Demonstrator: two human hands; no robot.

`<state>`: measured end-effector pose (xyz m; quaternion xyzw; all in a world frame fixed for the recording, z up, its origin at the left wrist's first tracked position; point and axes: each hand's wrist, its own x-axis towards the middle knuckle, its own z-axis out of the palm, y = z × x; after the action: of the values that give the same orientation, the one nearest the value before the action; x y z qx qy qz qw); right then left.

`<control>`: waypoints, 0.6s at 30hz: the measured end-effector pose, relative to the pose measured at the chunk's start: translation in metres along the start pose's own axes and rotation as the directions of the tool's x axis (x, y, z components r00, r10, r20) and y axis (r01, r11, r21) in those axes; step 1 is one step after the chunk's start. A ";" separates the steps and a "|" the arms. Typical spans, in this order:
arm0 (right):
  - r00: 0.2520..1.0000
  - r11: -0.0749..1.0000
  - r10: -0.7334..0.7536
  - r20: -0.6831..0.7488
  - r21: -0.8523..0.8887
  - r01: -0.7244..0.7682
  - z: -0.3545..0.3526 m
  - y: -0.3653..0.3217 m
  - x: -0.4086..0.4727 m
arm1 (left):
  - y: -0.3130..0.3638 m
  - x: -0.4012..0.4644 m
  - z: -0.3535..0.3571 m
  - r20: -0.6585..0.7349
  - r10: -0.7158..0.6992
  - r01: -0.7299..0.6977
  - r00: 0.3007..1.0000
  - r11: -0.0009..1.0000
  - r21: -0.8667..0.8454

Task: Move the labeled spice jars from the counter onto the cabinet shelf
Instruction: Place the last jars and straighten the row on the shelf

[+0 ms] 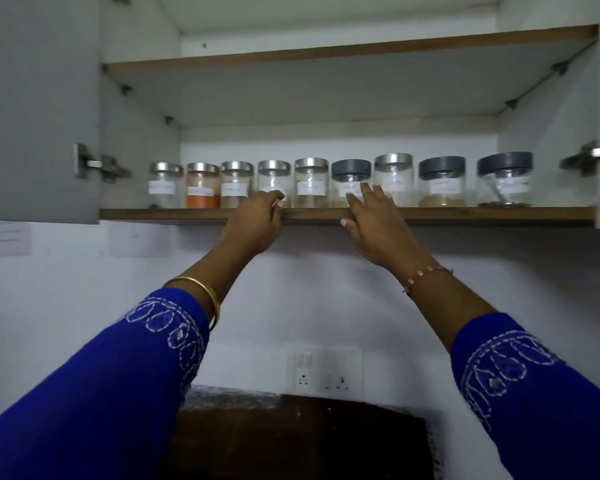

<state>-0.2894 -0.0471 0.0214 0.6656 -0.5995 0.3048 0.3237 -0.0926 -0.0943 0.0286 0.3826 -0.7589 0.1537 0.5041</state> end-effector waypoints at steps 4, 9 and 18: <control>0.998 0.998 -0.053 0.034 0.022 0.052 0.020 -0.060 0.015 | -0.056 -0.011 -0.035 -0.017 -0.054 0.055 0.998 0.997 0.052; 0.990 0.992 -0.119 0.071 0.054 0.115 0.049 -0.134 0.037 | -0.128 -0.018 -0.066 0.008 -0.104 0.103 0.995 0.992 0.075; 0.990 0.997 -0.079 0.115 0.023 0.077 0.090 -0.226 0.103 | -0.233 0.008 -0.082 0.108 -0.082 0.073 0.991 0.993 0.089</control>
<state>-0.0535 -0.1645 0.0337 0.7081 -0.5878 0.2582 0.2940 0.1299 -0.2006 0.0361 0.4410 -0.7632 0.1445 0.4495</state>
